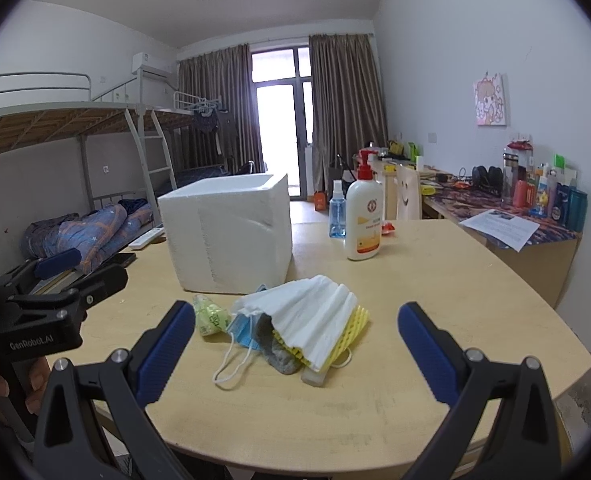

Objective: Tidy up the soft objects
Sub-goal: 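Reach the left tool to the green tissue pack while the right tool reaches the white cloth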

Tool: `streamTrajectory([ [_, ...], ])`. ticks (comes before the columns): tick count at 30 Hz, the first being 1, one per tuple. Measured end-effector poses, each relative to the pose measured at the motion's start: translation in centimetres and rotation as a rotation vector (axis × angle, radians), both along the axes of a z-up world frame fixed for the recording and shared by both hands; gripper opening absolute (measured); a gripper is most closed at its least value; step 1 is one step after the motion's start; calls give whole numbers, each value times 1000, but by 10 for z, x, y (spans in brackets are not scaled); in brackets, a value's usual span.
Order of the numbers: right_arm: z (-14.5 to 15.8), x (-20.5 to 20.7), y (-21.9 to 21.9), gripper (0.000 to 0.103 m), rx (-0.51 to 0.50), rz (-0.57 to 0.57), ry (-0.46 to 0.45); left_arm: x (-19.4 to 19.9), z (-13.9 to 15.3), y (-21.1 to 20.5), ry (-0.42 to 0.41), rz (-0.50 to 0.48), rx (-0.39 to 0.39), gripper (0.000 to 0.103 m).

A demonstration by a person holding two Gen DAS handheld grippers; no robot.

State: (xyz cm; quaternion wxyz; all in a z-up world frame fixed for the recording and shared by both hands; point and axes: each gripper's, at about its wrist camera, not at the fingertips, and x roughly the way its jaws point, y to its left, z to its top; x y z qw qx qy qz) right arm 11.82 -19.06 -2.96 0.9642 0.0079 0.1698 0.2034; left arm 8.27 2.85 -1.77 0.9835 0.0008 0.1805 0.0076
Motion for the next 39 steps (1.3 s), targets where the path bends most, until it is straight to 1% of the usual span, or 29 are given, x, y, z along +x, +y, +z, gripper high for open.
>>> streamTrajectory([
  [8,-6,26,6,103,-13,6,65,32,-15,6,97,-31,11,102],
  [16,-11,46,17,103,-53,14,139,56,-29,9,202,-47,8,102],
  [23,-11,63,22,103,-69,24,190,78,-39,15,282,-82,-29,102],
  [27,-13,69,23,103,-81,18,203,92,-47,15,339,-95,-40,102],
  [32,-16,77,23,103,-88,14,217,105,-58,12,395,-95,-31,100],
  [35,-17,82,22,103,-87,14,222,112,-59,11,418,-87,-60,99],
  [37,-17,84,20,103,-82,14,223,116,-60,10,427,-72,-73,99],
  [39,-17,86,20,103,-79,21,223,121,-61,6,443,-45,-56,99],
])
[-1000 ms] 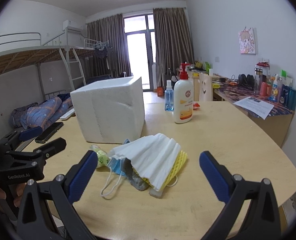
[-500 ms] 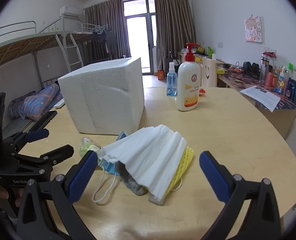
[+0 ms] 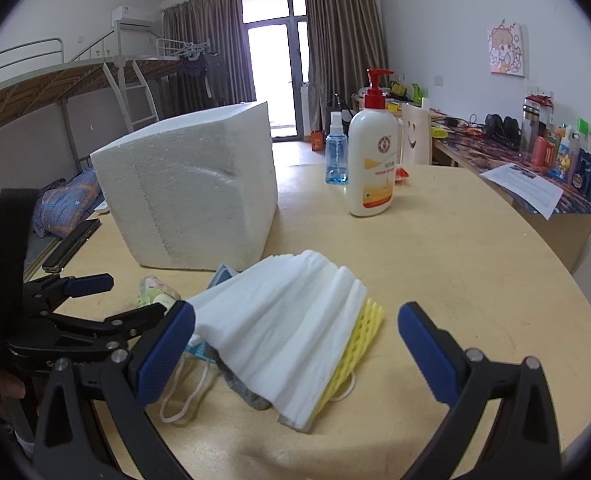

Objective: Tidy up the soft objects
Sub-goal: 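Reach the left tool to the green tissue pack while the right tool reaches the white cloth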

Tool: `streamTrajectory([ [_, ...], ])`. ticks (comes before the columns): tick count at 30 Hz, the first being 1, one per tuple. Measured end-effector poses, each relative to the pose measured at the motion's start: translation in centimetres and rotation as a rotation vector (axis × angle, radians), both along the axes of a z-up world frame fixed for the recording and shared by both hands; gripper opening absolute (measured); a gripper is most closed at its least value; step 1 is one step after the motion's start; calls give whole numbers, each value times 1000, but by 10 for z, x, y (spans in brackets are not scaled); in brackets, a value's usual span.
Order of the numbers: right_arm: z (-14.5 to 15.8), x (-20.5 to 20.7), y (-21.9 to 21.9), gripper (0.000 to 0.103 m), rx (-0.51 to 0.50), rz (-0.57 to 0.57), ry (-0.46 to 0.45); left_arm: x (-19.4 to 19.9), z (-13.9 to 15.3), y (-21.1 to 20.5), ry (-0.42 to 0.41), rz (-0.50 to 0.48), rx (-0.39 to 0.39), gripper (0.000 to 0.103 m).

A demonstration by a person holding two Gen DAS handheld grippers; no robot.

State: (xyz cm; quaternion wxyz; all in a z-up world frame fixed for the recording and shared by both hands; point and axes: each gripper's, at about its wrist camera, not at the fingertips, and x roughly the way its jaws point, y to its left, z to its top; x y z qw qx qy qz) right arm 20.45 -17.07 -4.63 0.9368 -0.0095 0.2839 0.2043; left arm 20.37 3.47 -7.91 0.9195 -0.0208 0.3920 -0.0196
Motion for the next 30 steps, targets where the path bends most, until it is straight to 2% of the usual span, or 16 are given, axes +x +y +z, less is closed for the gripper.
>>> streamTrajectory([
  [4,0,2,-2,103,0,14,-3,10,-7,-2,50,52,16,94],
  [10,-1,8,-10,103,9,31,2,16,-17,-1,103,97,18,70],
  [18,-5,14,-14,103,20,44,13,8,-15,13,64,131,32,48],
  [24,-8,16,-11,103,23,33,27,8,-16,18,55,127,31,45],
  [30,-9,17,0,103,11,16,39,13,-17,20,73,134,41,49],
])
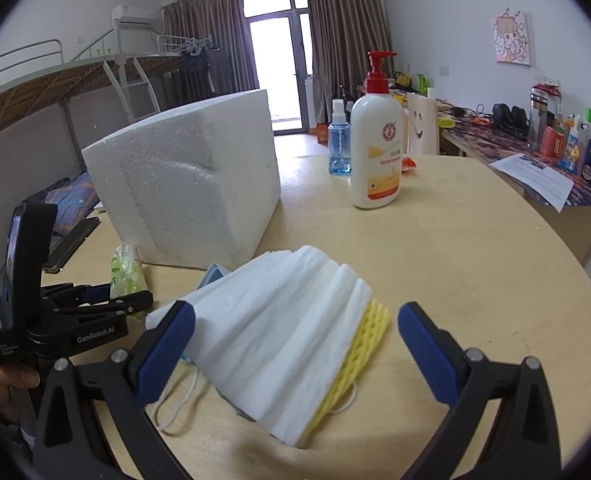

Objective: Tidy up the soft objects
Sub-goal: 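Reach the left tool to the green tissue pack while the right tool reaches the white cloth, then close the left tool on the tissue pack while the right tool grasps the white cloth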

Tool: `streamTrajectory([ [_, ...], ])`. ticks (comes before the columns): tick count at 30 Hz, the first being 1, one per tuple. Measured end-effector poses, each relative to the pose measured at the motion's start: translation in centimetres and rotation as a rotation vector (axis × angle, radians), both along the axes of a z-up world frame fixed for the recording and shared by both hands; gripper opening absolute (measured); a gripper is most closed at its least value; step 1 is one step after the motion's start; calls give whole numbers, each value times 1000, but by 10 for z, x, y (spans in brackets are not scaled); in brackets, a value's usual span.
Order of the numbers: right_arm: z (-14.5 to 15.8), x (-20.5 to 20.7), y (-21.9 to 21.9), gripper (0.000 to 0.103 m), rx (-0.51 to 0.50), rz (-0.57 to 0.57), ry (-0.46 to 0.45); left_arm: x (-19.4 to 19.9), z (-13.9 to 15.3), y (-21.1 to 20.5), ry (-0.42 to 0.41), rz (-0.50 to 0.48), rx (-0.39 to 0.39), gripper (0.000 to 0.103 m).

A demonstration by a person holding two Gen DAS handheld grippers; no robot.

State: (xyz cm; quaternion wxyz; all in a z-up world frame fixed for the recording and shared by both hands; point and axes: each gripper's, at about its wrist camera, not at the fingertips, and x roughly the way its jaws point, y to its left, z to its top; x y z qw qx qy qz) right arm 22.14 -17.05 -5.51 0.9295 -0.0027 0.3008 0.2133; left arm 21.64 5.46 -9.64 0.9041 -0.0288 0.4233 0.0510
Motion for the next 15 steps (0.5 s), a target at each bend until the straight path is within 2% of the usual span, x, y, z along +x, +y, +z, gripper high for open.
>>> streamTrajectory([
  [1,0,1,2,103,3,0,4,1,0,0,3,8,4,53],
  [2,0,1,2,103,8,4,7,3,-1,4,6,19,8,63],
  [5,0,0,8,103,13,13,9,4,-1,8,0,26,-1,65],
  [7,-2,1,9,98,10,13,16,6,-1,9,-1,23,-9,61],
  [9,-5,3,12,84,8,17,37,7,-2,9,2,17,-11,48],
  [11,-9,6,14,74,-10,13,58,6,-1,7,0,9,-11,43],
  [13,-14,8,13,70,-20,4,77,6,-1,7,-2,-3,-12,39],
  [15,-15,9,12,57,-17,-3,87,3,0,4,-7,-14,-14,35],
])
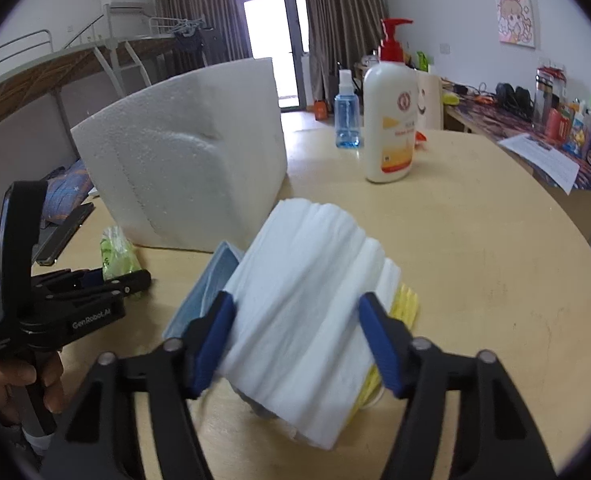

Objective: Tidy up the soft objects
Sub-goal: 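Close the left tool on the tissue pack while the right tool grasps the white cloth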

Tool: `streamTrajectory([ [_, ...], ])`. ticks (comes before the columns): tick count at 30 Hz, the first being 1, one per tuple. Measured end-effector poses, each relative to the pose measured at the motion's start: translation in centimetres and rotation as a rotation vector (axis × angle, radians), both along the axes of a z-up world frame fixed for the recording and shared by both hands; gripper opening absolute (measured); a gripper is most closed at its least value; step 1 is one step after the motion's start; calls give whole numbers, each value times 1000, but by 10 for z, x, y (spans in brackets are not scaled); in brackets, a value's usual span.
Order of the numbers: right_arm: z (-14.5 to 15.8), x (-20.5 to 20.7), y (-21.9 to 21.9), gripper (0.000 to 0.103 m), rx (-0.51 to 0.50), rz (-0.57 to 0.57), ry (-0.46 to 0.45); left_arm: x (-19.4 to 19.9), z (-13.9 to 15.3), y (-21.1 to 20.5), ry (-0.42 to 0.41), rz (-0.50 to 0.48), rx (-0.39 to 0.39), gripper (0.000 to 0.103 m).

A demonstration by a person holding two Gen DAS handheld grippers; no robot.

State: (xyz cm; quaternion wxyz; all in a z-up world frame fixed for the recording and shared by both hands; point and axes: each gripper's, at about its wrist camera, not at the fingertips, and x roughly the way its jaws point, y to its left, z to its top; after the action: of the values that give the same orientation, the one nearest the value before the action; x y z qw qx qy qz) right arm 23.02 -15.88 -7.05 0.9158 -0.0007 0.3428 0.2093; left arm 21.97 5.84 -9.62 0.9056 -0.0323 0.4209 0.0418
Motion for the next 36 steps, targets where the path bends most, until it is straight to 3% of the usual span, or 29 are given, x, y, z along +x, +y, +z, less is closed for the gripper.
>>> streamTrajectory([
  [6,0,-2,-5,30,14,-12,15,-9,6,-5,-35,-22,7,33],
  [12,14,-13,-15,17,41,-19,-26,-24,17,-15,-81,-56,10,32],
  [28,53,-41,-46,14,140,-41,-122,-57,49,-9,-215,-109,2,32],
  [36,60,-46,-66,6,200,-48,-129,-79,63,-11,-280,-123,13,32],
])
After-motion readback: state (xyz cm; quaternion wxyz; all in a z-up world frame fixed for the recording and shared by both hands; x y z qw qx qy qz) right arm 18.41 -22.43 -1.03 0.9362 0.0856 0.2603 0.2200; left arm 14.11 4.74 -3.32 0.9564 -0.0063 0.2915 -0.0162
